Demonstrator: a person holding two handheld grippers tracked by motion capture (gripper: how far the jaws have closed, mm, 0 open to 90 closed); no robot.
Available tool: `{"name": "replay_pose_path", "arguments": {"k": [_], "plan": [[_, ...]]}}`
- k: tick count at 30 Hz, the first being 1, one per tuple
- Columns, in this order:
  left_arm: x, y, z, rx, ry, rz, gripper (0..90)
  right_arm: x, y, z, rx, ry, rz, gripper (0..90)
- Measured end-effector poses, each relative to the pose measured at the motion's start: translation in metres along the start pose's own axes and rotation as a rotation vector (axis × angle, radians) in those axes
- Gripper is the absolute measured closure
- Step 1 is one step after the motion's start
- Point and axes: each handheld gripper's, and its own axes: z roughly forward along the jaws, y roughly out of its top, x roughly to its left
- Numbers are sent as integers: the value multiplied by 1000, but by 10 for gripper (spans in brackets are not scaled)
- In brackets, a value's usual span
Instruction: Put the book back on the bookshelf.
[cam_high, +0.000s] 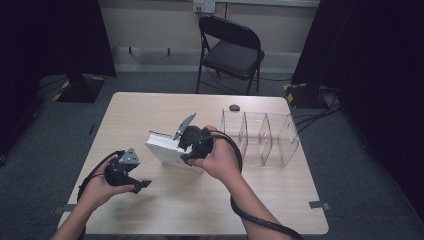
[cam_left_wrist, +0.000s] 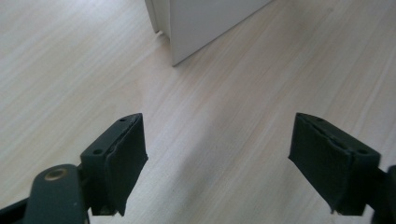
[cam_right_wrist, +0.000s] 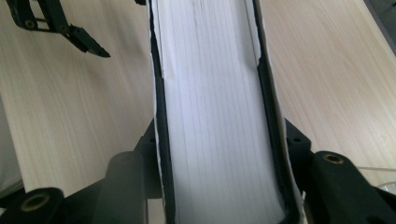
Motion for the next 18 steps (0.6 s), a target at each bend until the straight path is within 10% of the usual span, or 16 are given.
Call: {"name": "replay_pose_path", "arguments": {"k": [18], "plan": [[-10,-23,33,-25,-16,31,163,-9,-4,-9,35,58,82,507]]}}
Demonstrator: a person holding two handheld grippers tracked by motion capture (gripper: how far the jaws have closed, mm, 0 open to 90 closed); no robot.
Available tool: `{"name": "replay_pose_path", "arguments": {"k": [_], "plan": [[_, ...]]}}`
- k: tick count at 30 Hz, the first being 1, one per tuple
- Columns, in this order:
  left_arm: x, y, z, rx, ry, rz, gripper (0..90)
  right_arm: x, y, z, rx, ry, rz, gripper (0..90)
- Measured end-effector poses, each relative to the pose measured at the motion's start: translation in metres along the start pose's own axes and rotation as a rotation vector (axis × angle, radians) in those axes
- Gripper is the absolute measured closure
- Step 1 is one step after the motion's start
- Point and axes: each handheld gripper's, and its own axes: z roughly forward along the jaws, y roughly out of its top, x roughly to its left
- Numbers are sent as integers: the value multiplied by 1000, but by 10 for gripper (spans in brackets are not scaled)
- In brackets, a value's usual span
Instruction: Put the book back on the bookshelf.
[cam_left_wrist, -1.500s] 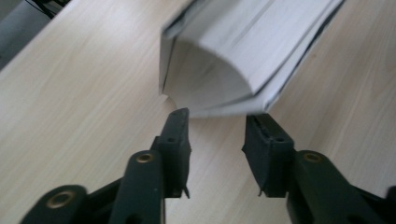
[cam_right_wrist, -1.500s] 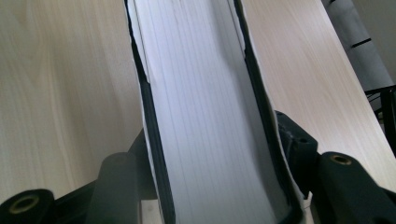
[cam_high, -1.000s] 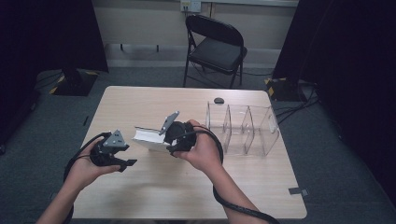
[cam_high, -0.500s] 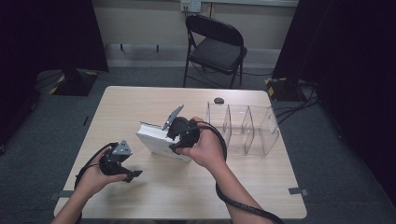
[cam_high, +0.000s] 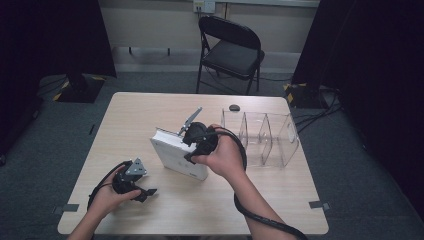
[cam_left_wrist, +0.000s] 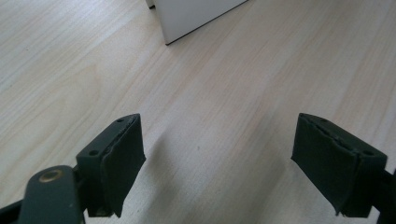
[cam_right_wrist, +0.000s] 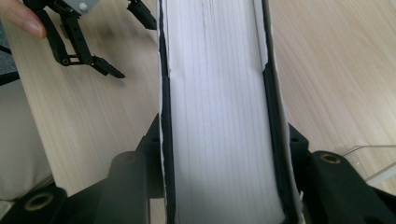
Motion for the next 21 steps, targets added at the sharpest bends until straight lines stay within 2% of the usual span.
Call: {"name": "replay_pose_path", "arguments": {"k": [3,7,13,17,21], "plan": [[0,-1,1,-6,1,2,163,0,-1,-1,8,11,16,508],[-1,-1,2,-5,-7,29,163,-2,-2,-3,22,27,40,508],[-3,-1,3,-7,-13,49,163,-4,-2,-6,50,54,75,508],[-4,-2,5,-10,-17,54,163,-7,-3,-7,65,70,97,507],[-5,-3,6,-30,-31,42,162,-9,-4,-7,67,74,111,503]]}}
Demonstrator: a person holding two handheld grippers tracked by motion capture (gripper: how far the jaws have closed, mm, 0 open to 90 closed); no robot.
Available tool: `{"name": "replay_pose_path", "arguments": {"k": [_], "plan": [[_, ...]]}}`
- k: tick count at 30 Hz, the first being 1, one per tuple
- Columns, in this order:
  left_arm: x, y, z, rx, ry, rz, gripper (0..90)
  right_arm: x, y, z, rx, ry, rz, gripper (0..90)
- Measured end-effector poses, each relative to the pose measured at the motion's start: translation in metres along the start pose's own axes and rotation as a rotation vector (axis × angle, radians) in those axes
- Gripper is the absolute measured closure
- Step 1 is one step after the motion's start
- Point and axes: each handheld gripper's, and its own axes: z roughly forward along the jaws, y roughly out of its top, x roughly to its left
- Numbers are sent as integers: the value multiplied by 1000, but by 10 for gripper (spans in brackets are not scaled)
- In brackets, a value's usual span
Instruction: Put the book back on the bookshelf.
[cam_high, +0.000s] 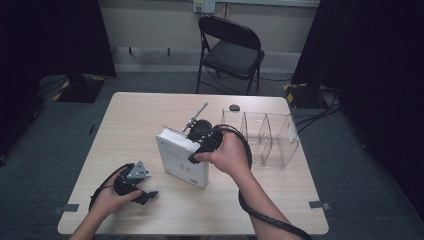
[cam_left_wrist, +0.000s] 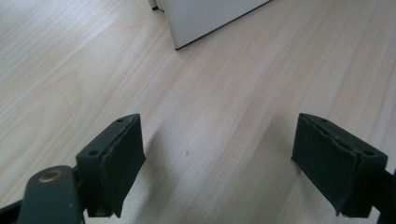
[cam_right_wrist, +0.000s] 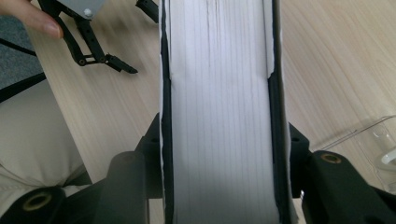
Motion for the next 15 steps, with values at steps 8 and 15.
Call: {"name": "replay_pose_path", "arguments": {"k": [8,15], "plan": [[1,-4,1,-15,-28,-38,158,1,5,1,33,-3,10,492],[2,-7,2,-36,-47,-44,145,-2,10,1,72,-1,11,494]]}}
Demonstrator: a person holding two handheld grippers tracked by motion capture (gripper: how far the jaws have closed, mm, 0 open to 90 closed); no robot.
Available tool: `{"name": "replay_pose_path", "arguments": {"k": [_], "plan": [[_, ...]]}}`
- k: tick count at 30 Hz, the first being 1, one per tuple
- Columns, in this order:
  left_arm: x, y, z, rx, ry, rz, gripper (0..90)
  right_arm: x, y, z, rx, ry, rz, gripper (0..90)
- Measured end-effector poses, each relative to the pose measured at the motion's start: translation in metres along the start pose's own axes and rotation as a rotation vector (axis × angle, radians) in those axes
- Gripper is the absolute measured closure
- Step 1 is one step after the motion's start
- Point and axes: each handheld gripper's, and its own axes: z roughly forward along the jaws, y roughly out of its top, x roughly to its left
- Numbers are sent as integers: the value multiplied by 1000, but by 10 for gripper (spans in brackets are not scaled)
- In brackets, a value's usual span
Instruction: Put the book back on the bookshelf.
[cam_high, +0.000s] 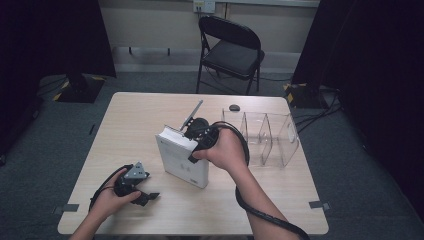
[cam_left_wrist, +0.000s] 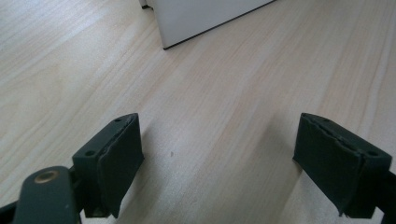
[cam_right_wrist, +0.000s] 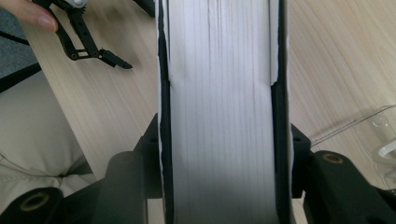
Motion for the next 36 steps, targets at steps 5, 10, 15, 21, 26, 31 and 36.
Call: {"name": "replay_pose_path", "arguments": {"k": [5,10,15,21,26,31,36], "plan": [[0,-2,1,-20,-4,-1,124,-3,-3,1,-24,14,-12,488],[-2,-3,2,-31,-4,-4,100,-4,-4,4,-41,13,-10,486],[-2,-4,2,-38,-4,-6,92,-1,-4,8,-37,-7,-18,483],[-2,-5,2,-47,-5,-6,92,0,0,17,-14,-22,-48,469],[-2,-6,3,-55,-5,-7,91,1,1,26,14,-21,-61,436],[-2,-6,3,-55,-9,-6,84,0,2,26,19,-10,-50,436],[-2,-7,3,-53,-9,-1,74,0,2,29,25,-27,-39,411]]}}
